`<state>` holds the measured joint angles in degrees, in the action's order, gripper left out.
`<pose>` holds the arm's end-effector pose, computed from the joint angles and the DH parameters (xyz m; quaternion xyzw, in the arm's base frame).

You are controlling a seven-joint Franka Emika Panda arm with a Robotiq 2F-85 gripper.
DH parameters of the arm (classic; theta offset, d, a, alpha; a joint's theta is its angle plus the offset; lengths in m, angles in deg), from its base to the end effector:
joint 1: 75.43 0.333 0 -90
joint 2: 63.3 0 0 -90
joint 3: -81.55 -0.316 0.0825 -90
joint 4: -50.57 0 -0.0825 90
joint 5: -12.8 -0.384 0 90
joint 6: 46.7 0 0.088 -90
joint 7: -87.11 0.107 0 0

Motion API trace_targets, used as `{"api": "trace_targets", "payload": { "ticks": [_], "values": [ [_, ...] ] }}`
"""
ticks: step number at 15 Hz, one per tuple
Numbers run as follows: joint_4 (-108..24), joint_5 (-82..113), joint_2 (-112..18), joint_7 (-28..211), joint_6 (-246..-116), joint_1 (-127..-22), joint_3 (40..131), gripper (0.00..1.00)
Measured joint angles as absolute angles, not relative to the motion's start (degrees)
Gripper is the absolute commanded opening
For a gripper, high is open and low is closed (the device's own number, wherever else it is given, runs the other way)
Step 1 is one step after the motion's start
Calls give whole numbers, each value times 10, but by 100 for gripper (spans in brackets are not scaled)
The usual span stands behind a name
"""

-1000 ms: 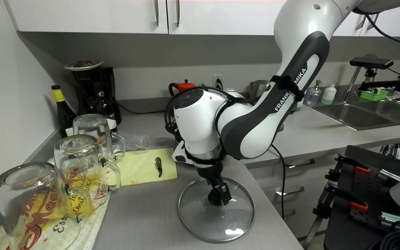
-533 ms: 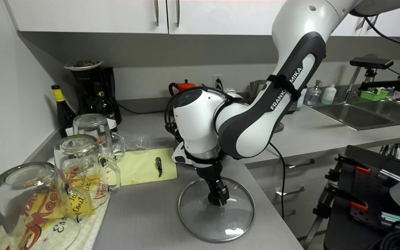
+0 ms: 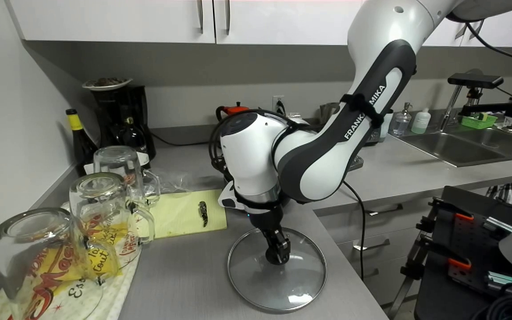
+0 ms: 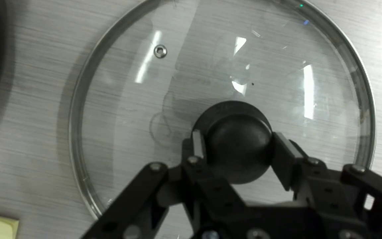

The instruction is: Place the lid on the pot

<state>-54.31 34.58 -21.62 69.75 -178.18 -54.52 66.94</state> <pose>0.5069 0.3478 0.1254 0.8291 0.5468 -0.1023 0.0560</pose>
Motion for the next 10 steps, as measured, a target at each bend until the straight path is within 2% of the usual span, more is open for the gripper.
{"api": "trace_targets", "payload": {
  "ticks": [10],
  "values": [
    [-599,346,-308,702,-1775,-540,645,25]
  ]
}}
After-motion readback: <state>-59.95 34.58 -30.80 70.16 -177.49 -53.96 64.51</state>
